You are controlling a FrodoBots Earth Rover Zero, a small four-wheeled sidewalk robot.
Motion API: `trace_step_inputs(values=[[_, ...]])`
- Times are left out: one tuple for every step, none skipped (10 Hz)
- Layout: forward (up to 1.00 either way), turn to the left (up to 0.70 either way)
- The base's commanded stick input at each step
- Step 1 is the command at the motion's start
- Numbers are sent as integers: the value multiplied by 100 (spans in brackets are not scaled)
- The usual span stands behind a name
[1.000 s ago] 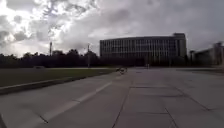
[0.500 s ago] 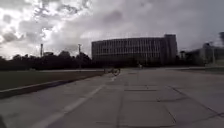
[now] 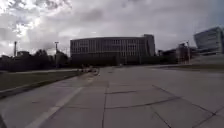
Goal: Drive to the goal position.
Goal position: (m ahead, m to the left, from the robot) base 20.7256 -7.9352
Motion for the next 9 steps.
trace_step_inputs(values=[[70, 0], [70, 0], [70, 0], [70, 0], [70, 0], [70, 0], [70, 0], [70, 0], [70, 0]])
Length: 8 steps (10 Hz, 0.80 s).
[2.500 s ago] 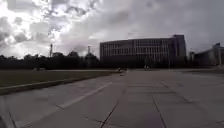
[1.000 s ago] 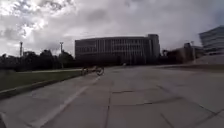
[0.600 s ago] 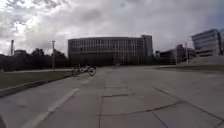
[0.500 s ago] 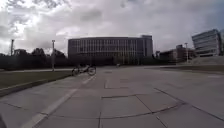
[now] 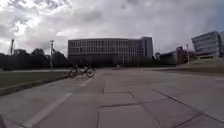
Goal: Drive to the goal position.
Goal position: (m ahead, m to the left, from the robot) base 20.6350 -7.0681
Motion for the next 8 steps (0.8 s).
trace_step_inputs(values=[[70, 0], [70, 0], [70, 0], [70, -35], [70, -35], [70, -35], [70, -35], [70, -11]])
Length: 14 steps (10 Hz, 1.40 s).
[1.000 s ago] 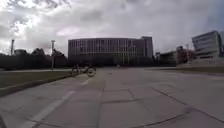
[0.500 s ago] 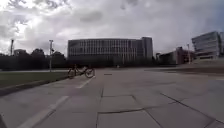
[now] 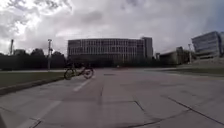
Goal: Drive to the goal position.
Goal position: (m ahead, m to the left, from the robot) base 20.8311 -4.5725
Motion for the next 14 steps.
trace_step_inputs(values=[[70, -1], [70, 0], [70, 0], [70, 0], [70, 0], [70, 0], [70, 0], [70, 0], [70, 0], [70, 0], [70, 0], [70, 0], [70, 0], [70, 0]])
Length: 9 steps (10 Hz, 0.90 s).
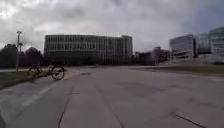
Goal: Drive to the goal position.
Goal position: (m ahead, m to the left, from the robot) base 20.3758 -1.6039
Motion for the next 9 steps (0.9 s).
trace_step_inputs(values=[[70, 0], [70, 0], [70, 0], [70, 0], [70, 0], [70, 0], [70, 0], [70, 0], [70, 0]])
